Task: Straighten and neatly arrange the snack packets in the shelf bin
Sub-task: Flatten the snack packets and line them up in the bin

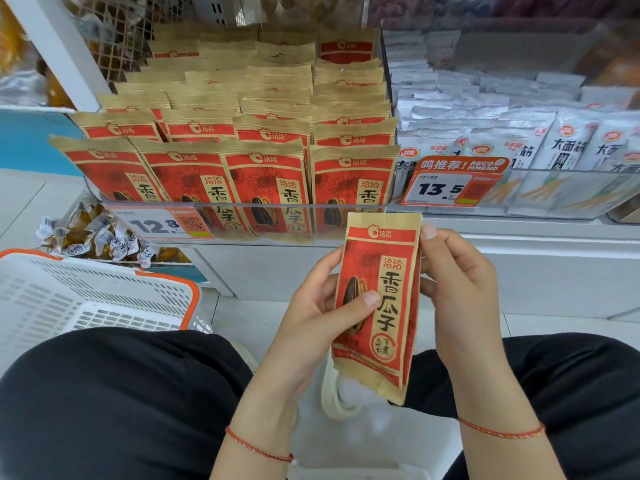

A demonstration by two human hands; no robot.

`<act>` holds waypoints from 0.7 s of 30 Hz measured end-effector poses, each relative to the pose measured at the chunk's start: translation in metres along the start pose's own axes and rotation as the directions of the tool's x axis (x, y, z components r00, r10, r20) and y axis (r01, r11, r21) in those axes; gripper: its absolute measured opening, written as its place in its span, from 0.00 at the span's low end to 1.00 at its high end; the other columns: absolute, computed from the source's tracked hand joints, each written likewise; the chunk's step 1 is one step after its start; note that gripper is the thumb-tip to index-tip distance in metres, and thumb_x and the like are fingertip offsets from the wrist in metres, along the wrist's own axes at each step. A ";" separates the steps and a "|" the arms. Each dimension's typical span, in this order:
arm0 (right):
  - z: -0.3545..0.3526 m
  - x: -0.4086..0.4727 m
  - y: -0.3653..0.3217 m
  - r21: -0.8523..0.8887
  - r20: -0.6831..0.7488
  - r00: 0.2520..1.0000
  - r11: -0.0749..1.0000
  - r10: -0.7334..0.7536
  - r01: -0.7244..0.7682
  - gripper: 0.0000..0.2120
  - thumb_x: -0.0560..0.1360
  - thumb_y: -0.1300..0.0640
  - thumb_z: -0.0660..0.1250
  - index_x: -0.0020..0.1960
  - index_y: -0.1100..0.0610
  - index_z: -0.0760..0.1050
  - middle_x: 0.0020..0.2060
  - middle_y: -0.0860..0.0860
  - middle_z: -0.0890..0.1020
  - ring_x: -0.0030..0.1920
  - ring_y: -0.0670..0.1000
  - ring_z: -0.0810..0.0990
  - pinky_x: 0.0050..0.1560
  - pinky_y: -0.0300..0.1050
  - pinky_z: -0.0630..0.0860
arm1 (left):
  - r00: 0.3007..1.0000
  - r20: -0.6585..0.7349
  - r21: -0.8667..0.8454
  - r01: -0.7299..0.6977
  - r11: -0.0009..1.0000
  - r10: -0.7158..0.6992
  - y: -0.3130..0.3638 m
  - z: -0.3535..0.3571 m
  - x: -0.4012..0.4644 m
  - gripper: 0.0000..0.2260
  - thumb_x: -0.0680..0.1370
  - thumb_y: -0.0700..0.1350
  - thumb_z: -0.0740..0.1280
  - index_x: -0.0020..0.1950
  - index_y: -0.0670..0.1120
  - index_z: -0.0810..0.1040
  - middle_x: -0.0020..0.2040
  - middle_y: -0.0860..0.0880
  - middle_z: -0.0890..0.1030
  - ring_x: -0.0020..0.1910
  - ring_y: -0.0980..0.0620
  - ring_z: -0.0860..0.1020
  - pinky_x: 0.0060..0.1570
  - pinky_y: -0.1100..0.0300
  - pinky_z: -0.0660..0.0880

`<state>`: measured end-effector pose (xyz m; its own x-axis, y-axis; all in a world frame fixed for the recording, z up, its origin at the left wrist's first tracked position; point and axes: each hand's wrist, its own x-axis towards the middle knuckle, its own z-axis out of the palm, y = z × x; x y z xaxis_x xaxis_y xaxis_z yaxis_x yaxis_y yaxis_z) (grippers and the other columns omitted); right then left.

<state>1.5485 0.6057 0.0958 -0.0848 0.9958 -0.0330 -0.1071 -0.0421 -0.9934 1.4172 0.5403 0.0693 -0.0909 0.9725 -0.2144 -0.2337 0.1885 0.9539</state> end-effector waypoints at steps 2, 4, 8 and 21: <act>0.001 0.001 -0.010 -0.003 0.017 0.999 0.999 -0.042 0.042 0.14 0.74 0.48 0.62 0.41 0.58 0.80 0.33 0.48 0.83 0.35 0.45 0.81 0.34 0.35 0.76 | 0.998 -0.040 0.019 -0.050 0.999 0.051 0.010 0.002 0.002 0.22 0.72 0.42 0.75 0.63 0.54 0.76 0.54 0.50 0.85 0.53 0.54 0.83 0.47 0.65 0.78; 0.001 0.002 -0.021 -0.005 0.029 0.995 0.995 -0.098 0.098 0.11 0.71 0.49 0.65 0.42 0.57 0.80 0.34 0.46 0.84 0.35 0.43 0.82 0.36 0.36 0.78 | 0.991 -0.066 0.062 -0.109 0.992 0.113 0.020 0.006 0.001 0.20 0.71 0.42 0.75 0.62 0.52 0.77 0.54 0.50 0.85 0.54 0.52 0.83 0.49 0.62 0.78; -0.003 0.005 -0.043 0.015 0.018 0.979 0.979 -0.204 0.203 0.06 0.70 0.54 0.69 0.41 0.56 0.80 0.33 0.47 0.84 0.35 0.44 0.82 0.38 0.38 0.79 | 0.969 -0.093 0.133 -0.215 0.968 0.228 0.040 0.014 -0.002 0.24 0.70 0.43 0.74 0.65 0.53 0.75 0.55 0.52 0.85 0.56 0.53 0.82 0.57 0.54 0.77; 0.011 0.077 -0.156 0.029 0.164 0.905 0.919 -0.393 0.393 0.15 0.72 0.46 0.70 0.57 0.49 0.75 0.45 0.44 0.83 0.46 0.41 0.82 0.51 0.43 0.80 | 0.790 -0.068 0.597 -0.457 0.660 0.609 0.144 0.022 0.037 0.13 0.70 0.45 0.77 0.48 0.60 0.78 0.42 0.62 0.83 0.40 0.62 0.80 0.40 0.69 0.75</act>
<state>1.5482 0.6878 0.2498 -0.1971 0.9045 0.3781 -0.1604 0.3507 -0.9227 1.4014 0.6068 0.2036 -0.2805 0.8738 0.3973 0.4649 -0.2384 0.8527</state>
